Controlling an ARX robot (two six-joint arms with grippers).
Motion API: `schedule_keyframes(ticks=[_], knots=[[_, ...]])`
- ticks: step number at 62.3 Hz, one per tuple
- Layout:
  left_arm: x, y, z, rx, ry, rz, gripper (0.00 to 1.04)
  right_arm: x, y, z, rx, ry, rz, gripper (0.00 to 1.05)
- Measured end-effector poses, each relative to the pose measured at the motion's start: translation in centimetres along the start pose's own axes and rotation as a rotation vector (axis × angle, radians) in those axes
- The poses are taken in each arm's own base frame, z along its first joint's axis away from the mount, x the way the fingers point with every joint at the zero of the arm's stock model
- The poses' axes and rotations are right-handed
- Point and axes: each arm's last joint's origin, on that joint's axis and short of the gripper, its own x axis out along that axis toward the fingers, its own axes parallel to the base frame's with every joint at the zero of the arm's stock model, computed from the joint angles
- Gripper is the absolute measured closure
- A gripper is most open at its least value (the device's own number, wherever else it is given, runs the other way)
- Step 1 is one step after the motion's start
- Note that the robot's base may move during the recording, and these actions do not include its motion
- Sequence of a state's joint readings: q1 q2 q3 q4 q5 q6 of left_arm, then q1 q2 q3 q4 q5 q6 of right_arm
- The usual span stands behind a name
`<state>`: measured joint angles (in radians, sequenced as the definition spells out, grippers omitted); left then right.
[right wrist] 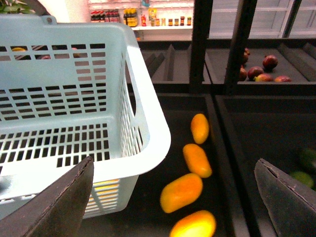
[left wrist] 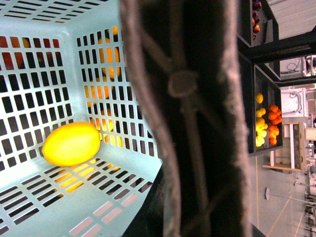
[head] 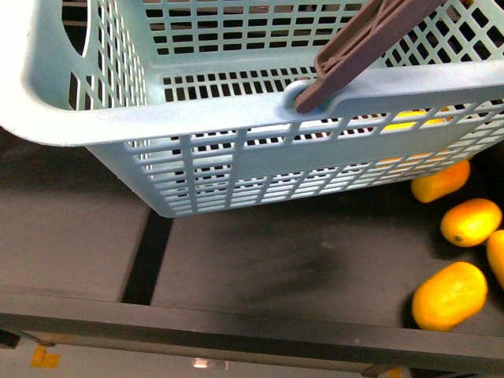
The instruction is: Pick lemon and mango into basket
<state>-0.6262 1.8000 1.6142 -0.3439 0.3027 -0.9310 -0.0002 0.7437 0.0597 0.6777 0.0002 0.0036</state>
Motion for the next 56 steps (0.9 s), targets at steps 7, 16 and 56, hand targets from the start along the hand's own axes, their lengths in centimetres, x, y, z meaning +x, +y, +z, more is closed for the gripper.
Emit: schedule_keyframes(ticks=[7,16,56], knots=[[0.0,0.0,0.0,-0.002,0.003,-0.003,1.01,0.0,0.0,0.0,0.0,0.001,0.0,0.09],[0.0,0.0,0.0,-0.002,0.003,-0.003,1.01,0.0,0.0,0.0,0.0,0.001,0.0,0.09],[0.0,-0.1,-0.1,0.0,0.014,-0.012,1.01,6.3,-7.7,2.4,0.471,0.35,-0.502,0.09]])
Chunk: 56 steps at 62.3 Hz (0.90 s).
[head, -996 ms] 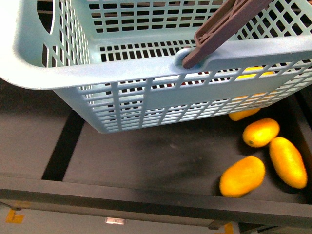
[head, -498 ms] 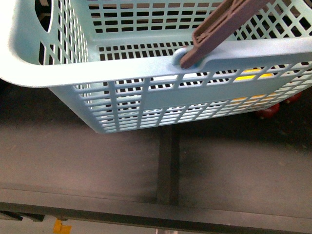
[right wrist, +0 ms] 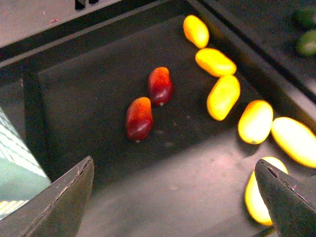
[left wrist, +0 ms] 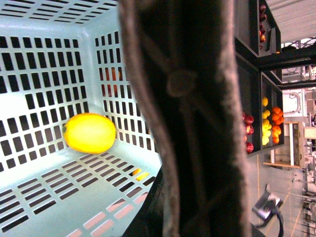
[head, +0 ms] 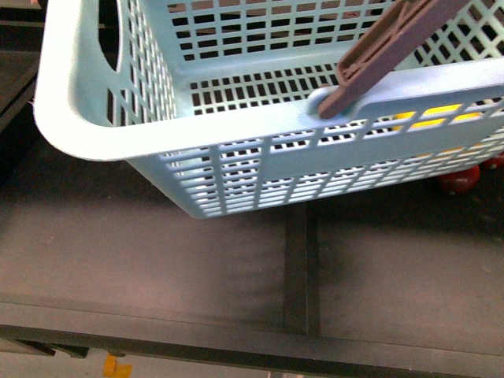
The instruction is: Pick lemon and mango into basket
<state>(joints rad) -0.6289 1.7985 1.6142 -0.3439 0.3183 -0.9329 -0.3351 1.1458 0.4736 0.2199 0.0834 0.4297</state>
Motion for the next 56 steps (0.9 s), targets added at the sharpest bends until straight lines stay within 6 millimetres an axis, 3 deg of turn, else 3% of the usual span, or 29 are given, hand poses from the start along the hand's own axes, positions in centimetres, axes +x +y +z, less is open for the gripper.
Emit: schedule_keyframes(ticks=[5,10,11,15,22,32,42,56], knots=[[0.0,-0.1,-0.1,0.001,0.001,-0.001,1.01,3.2,-0.7,2.1,0.084,0.008,-0.042,0.09],[0.0,0.0,0.0,0.001,-0.004,0.003,1.01,6.2,-0.7,2.9,0.105,0.029,-0.08,0.09],[0.0,0.0,0.0,0.001,-0.008,0.006,1.01,7.8,-0.6,3.0,0.105,0.052,-0.095,0.09],[0.0,0.0,0.1,0.003,-0.019,0.014,1.01,11.8,-0.4,2.2,0.09,0.116,-0.143,0.09],[0.0,0.1,0.2,0.002,-0.02,0.015,1.01,18.9,0.3,-1.6,0.087,0.293,-0.246,0.09],[0.0,0.1,0.1,0.002,-0.011,0.008,1.01,23.1,2.5,-4.8,0.087,0.387,-0.272,0.09],[0.0,0.0,0.0,0.001,-0.006,0.004,1.01,26.5,6.1,-7.2,0.093,0.438,-0.25,0.09],[0.0,0.1,0.1,0.001,-0.019,0.013,1.01,28.9,8.4,-8.8,0.096,0.471,-0.264,0.09]])
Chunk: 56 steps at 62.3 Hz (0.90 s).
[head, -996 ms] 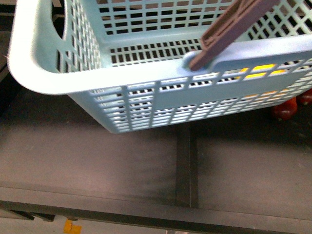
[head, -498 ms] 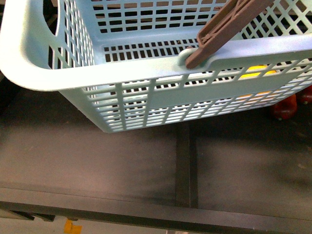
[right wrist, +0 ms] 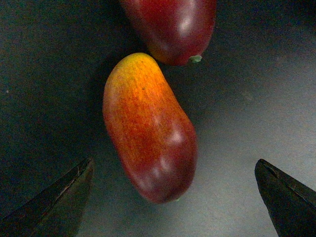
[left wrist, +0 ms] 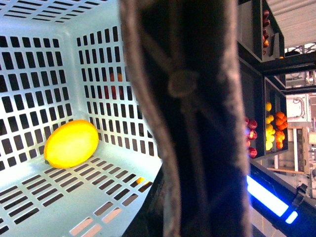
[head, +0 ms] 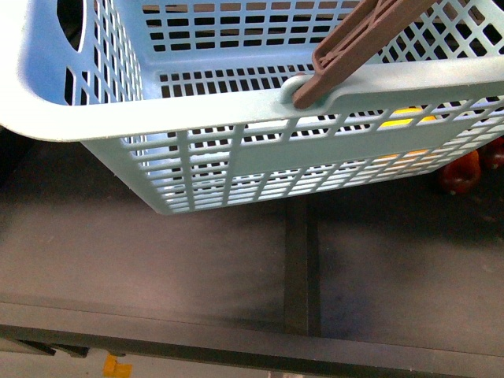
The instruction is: Pick lemon and mango into basket
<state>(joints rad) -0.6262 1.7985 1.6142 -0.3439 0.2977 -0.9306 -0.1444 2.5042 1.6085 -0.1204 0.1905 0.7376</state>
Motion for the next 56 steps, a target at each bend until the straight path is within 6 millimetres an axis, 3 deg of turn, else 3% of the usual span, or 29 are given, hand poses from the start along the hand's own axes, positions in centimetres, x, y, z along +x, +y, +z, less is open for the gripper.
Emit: schedule_keyframes(ticks=[13,31,56], knots=[[0.0,0.0,0.0,-0.001,0.005,-0.004,1.01,3.1,0.0,-0.8,0.02,0.039,-0.045,0.09],[0.0,0.0,0.0,-0.001,0.005,-0.003,1.01,4.9,1.6,-0.7,0.015,0.034,-0.045,0.09],[0.0,0.0,0.0,0.001,0.005,-0.004,1.01,6.9,1.8,-1.8,-0.002,0.056,-0.069,0.09]])
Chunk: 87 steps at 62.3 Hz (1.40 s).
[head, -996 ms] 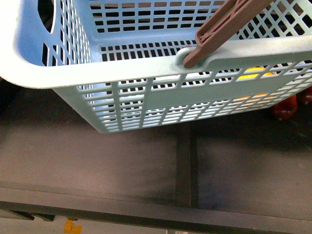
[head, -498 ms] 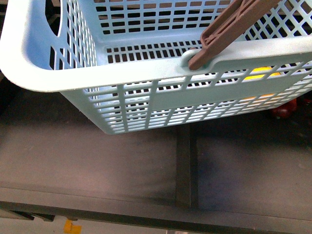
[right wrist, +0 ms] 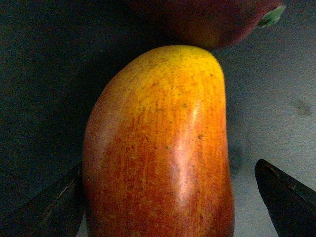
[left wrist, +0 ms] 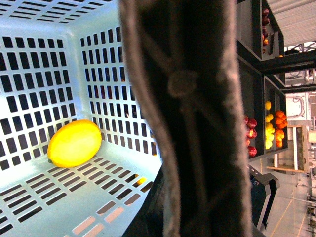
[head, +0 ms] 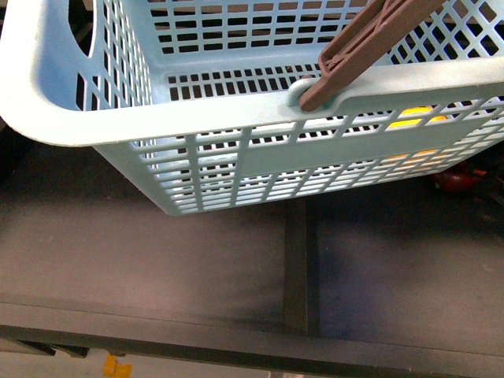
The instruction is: Pick lemon and mango into basket
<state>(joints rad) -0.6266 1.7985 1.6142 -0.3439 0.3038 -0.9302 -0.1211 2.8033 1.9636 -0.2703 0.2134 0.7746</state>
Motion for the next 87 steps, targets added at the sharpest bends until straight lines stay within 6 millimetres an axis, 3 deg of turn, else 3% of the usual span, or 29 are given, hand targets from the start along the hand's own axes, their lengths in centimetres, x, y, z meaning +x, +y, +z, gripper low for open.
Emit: schedule_keyframes(ticks=[3,12,28,36,47,63,78,87], knots=[[0.0,0.0,0.0,0.0,0.002,-0.001,1.01,0.0,0.0,-0.1,0.0,-0.003,-0.003,0.1],[0.0,0.0,0.0,-0.001,0.002,-0.001,1.01,-0.1,-0.5,-0.6,-0.005,-0.011,0.008,0.36],[0.0,0.0,0.0,-0.001,0.0,0.0,1.01,-3.4,-2.7,0.2,-0.068,-0.054,0.102,0.4],[0.0,0.0,0.0,-0.001,0.0,0.0,1.01,-7.3,-4.6,2.0,-0.105,-0.116,0.18,0.4],[0.0,0.0,0.0,-0.001,0.0,0.0,1.01,-14.6,-8.2,4.3,-0.202,-0.265,0.275,0.4],[0.0,0.0,0.0,-0.001,0.0,0.001,1.01,-24.5,-12.4,4.4,-0.368,-0.387,0.458,0.4],[0.0,0.0,0.0,-0.001,0.0,0.0,1.01,-34.0,-12.4,3.5,-0.468,-0.575,0.645,0.4],[0.0,0.0,0.0,-0.001,0.0,0.0,1.01,-37.3,-10.4,1.8,-0.53,-0.64,0.75,0.4]])
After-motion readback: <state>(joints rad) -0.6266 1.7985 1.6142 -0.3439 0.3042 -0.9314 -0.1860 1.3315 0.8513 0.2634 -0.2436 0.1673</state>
